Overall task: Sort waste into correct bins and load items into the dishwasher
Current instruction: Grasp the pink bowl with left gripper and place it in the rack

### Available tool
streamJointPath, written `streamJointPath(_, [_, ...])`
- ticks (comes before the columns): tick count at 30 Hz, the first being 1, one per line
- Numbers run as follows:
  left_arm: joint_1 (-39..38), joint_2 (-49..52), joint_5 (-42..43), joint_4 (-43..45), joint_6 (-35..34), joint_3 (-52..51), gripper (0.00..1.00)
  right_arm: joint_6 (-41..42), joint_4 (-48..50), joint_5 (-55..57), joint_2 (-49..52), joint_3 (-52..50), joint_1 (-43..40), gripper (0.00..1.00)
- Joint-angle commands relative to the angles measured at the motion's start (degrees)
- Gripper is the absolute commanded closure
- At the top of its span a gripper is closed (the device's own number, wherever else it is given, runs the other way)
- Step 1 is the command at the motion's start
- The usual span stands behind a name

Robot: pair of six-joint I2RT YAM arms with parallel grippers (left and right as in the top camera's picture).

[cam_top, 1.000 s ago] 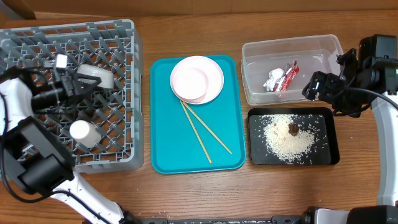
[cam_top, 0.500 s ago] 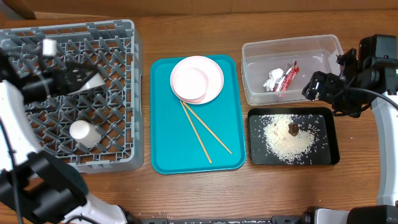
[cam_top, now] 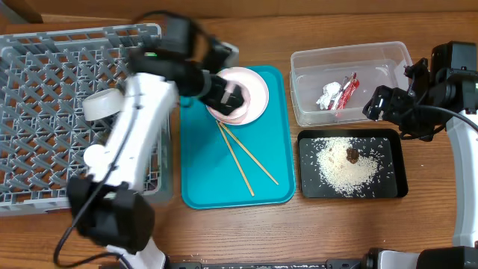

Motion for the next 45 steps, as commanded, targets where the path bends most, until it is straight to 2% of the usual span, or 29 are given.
streamJointPath(1, [-5.8,6.2,-16.3,3.6,-7.1,0.8,0.01,-0.2,0.1,0.0,-0.5,1.5,-0.1,0.05])
streamJointPath(2, [-7.0,8.4,-16.4,4.7,-7.3,0.8,0.02,-0.2,0.1,0.0,-0.5,1.5,-0.1,0.05])
streamJointPath(4, [-8.5,12.8,-16.4,6.4,-7.3,0.8,0.14,-0.2,0.0,0.0,-0.5,1.5,-0.1,0.05])
streamJointPath(5, [-8.9,14.8,-16.4,7.0,-7.8,0.8,0.32,-0.2,0.0,0.0,-0.5,1.5,-0.1,0.05])
streamJointPath(6, [-8.9,16.3,-16.3,7.2,-8.9,0.8,0.39,-0.2,0.0,0.0,-0.5,1.5,-0.1,0.05])
streamJointPath(9, [-8.9,19.3,-15.6,7.0,-9.9,0.8,0.4,-0.2,-0.1,0.0,-0.5,1.5,-0.1,0.05])
streamJointPath(10, [-8.9,20.2,-15.5,6.8,-9.8,0.8,0.44,-0.2,-0.2,0.0,-0.5,1.5,-0.1,0.05])
streamJointPath(13, [-8.9,20.2,-15.5,6.8,-9.8,0.8,0.67,-0.2,-0.2,0.0,-0.5,1.5,-0.1,0.05])
streamJointPath(14, [-8.9,20.2,-15.5,6.4,-9.9,1.2,0.85,-0.2,-0.2,0.0,-0.5,1.5,-0.1,0.05])
streamJointPath(16, [-8.9,20.2,-15.5,5.7,-10.3,2.1,0.96,-0.2,-0.2,0.0,-0.5,1.5,-0.1,0.05])
streamJointPath(22, [-7.8,18.6,-15.5,-1.5,-12.5,13.1,0.96,-0.2,-0.4,0.0,-0.5,1.5,-0.1,0.05])
streamJointPath(26, [-2.5,14.5,-12.8,-6.8,-14.2,23.0,0.96,-0.2,-0.3,0.0,-0.5,1.5,-0.1,0.05])
streamJointPath(34, [18.3,12.0,20.7,-7.6,-7.5,25.9,0.96,-0.2,-0.3,0.0,-0.5,1.5,-0.1,0.05])
streamJointPath(36, [26.8,13.5,30.8,-7.4,-5.0,25.9,0.96,-0.2,-0.4,0.0,-0.5,1.5,-0.1,0.05])
streamJointPath(38, [32.2,15.8,36.9,-7.0,-3.3,25.8,0.96,-0.2,-0.4,0.0,-0.5,1.5,-0.1,0.05])
streamJointPath(42, [37.1,20.9,46.4,-5.8,-1.6,25.8,0.96,-0.2,-0.6,0.0,-0.5,1.5,-0.1,0.05])
streamJointPath(45, [39.2,24.8,50.0,-3.8,-1.6,25.8,0.96,-0.2,-0.8,0.0,-0.5,1.5,-0.1,0.05])
